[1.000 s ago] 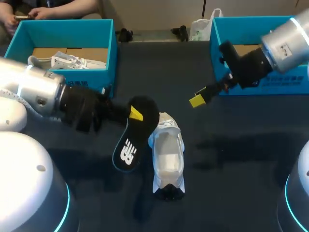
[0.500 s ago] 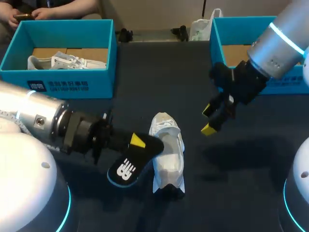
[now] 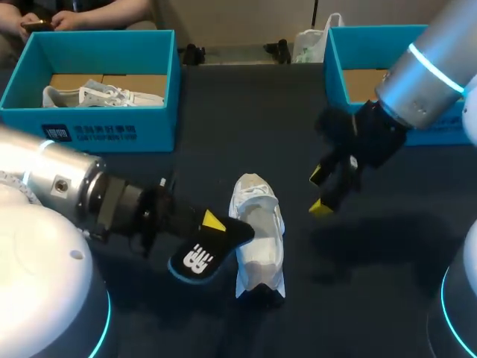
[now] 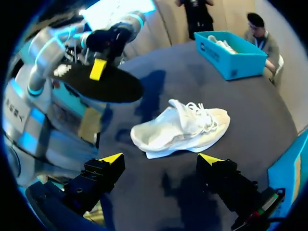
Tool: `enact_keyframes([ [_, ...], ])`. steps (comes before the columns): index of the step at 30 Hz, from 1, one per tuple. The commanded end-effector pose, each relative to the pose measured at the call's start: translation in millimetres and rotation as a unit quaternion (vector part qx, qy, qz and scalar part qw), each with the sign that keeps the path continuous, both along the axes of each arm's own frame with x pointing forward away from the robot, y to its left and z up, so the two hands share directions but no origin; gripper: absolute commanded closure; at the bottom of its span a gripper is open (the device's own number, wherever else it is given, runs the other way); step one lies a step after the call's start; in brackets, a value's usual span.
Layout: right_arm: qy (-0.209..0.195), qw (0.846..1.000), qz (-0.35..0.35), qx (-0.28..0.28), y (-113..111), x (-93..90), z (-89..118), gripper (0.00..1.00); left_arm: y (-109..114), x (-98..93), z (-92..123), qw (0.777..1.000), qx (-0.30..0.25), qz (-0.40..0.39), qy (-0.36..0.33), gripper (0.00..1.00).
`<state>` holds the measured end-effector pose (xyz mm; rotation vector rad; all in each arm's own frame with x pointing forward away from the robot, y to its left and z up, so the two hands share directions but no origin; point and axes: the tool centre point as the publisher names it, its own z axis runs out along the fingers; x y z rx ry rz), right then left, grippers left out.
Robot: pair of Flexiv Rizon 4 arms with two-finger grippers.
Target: Take the shoe out of the shoebox, open the shoe tongue, remove and reinsert the insole, then place the shoe into the shoebox
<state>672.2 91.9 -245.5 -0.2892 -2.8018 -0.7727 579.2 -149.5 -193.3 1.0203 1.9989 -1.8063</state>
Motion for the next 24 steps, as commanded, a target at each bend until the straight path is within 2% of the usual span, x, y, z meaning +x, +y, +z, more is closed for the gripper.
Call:
enact_keyframes([
  [1,-0.02,0.999,0.038,-0.02,18.0,-0.9,-25.2,0.0,-13.8,-0.1,-21.1,1.0,-0.012,0.003,0.017,1.0],
  [5,-0.029,0.998,0.049,-0.011,20.6,-7.0,-51.3,0.0,-20.0,-3.6,-30.4,0.999,-0.015,0.003,0.029,1.0],
  [12,-0.05,0.996,0.067,-0.012,22.4,-15.3,-77.0,0.0,-27.1,-3.6,-40.6,0.998,-0.008,0.013,0.062,1.0],
  [24,-0.051,0.996,0.066,-0.017,22.9,-15.1,-77.7,0.0,-27.8,-3.9,-41.7,0.998,-0.018,0.007,0.063,1.0],
])
